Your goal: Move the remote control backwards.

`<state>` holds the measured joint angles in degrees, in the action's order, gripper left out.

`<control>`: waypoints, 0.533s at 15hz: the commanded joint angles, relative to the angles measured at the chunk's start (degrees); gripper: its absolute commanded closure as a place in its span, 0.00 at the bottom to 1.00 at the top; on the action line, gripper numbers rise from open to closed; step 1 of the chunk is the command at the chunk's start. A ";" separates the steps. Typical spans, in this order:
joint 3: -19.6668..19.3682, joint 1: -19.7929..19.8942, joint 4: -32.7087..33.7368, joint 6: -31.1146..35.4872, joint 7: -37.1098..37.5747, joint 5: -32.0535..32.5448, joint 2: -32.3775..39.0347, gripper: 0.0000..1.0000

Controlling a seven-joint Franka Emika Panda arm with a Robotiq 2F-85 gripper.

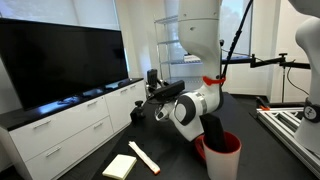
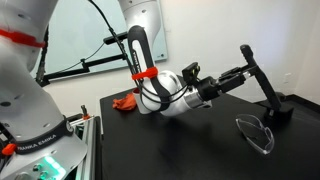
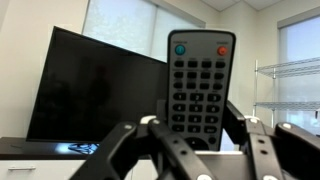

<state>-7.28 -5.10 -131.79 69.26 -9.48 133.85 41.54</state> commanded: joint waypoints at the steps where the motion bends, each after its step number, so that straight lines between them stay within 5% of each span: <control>1: 0.22 1.20 1.69 -2.46 -3.66 -2.58 0.17 0.68; 3: 0.64 1.74 0.79 -0.96 -1.38 -1.16 0.47 0.68; 4: 0.71 1.87 0.77 -0.58 -1.38 -1.23 0.59 0.43; 8: 1.01 1.80 0.72 -0.34 -1.29 -1.27 1.44 0.43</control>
<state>-6.91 -3.96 -131.08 69.33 -10.59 132.32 42.92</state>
